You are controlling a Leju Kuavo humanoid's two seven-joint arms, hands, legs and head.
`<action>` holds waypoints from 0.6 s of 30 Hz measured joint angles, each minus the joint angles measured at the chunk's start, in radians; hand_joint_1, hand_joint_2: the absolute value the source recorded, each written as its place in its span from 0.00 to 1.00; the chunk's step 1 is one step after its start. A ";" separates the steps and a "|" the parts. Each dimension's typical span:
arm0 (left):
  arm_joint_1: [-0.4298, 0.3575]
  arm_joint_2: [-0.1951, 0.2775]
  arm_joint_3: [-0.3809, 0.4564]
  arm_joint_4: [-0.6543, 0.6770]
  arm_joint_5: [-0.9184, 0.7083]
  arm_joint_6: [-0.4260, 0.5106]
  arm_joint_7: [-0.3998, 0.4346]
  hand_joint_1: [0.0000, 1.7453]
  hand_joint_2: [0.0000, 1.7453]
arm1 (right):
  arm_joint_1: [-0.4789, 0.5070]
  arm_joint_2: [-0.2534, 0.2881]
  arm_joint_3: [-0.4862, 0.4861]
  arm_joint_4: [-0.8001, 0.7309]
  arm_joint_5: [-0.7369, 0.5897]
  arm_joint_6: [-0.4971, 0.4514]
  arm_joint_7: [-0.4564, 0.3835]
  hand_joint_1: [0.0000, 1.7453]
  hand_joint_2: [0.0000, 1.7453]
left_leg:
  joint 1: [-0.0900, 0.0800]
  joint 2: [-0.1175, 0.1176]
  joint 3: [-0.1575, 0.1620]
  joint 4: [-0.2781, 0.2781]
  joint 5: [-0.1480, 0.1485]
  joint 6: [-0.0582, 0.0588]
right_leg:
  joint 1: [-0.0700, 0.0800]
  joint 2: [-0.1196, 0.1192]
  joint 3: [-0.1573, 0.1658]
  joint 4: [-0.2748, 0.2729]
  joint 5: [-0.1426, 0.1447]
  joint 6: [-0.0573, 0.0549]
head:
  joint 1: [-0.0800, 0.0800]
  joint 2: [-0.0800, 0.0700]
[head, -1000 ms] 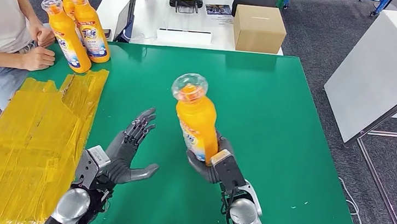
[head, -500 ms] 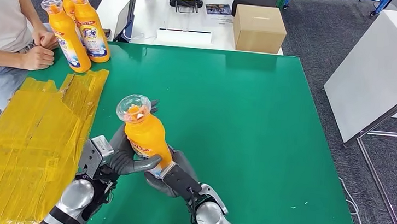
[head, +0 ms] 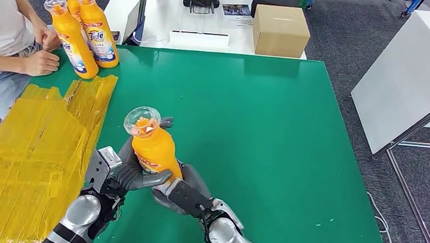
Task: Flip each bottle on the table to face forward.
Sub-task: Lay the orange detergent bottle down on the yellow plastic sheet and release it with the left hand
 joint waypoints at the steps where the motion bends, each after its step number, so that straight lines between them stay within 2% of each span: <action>1: 0.000 0.000 0.000 0.001 0.002 0.001 -0.001 1.00 1.00 | 0.000 0.000 0.000 0.000 -0.001 -0.003 0.000 1.00 1.00 | 0.000 0.000 0.000 0.000 0.000 0.000 | 0.000 0.000 0.000 0.000 0.000 0.000 | 0.000 0.000; 10: 0.000 0.000 0.000 0.005 0.003 0.021 -0.011 1.00 1.00 | 0.001 -0.001 0.005 0.001 -0.005 -0.012 -0.001 1.00 1.00 | 0.000 0.000 0.000 0.000 0.000 0.000 | 0.000 0.000 0.000 0.000 0.000 0.000 | 0.000 0.000; 11: 0.000 0.000 0.000 0.005 0.003 0.025 -0.012 1.00 1.00 | 0.001 -0.001 0.006 0.001 -0.005 -0.013 -0.001 0.82 1.00 | 0.000 0.000 0.000 0.000 0.000 0.000 | 0.000 0.000 0.000 0.000 0.000 0.000 | 0.000 0.000; 12: 0.000 0.000 0.000 0.005 0.000 0.032 -0.013 1.00 1.00 | 0.001 -0.001 0.006 0.001 -0.006 -0.015 -0.001 0.60 1.00 | 0.000 0.000 0.000 0.000 0.000 0.000 | 0.000 0.000 0.000 0.000 0.000 0.000 | 0.000 0.000; 14: 0.000 0.000 0.001 0.004 -0.021 0.063 -0.021 1.00 1.00 | 0.003 -0.001 0.006 -0.003 -0.009 -0.025 -0.003 0.10 1.00 | 0.000 0.000 0.000 0.000 0.000 0.000 | 0.000 0.000 0.000 0.000 0.000 0.000 | 0.000 0.000; 15: 0.000 0.000 0.000 0.003 -0.044 0.090 -0.025 1.00 1.00 | 0.006 -0.002 0.006 -0.009 -0.012 -0.031 -0.004 0.03 1.00 | 0.000 0.000 0.000 0.000 0.000 0.000 | 0.000 0.000 0.000 0.000 0.000 0.000 | 0.000 0.000; 16: 0.000 0.000 0.001 0.000 -0.081 0.132 -0.029 1.00 1.00 | 0.011 -0.003 0.005 -0.018 -0.016 -0.037 -0.005 0.00 1.00 | 0.000 0.000 0.000 0.000 0.000 0.000 | 0.000 0.000 0.000 0.000 0.000 0.000 | 0.000 0.000; 18: -0.001 0.004 0.004 -0.007 -0.200 0.248 -0.025 1.00 1.00 | 0.027 -0.010 0.002 -0.049 -0.025 -0.050 -0.008 0.00 1.00 | 0.000 0.000 0.000 0.000 0.000 0.000 | 0.000 0.000 -0.001 0.000 0.000 0.000 | 0.000 0.000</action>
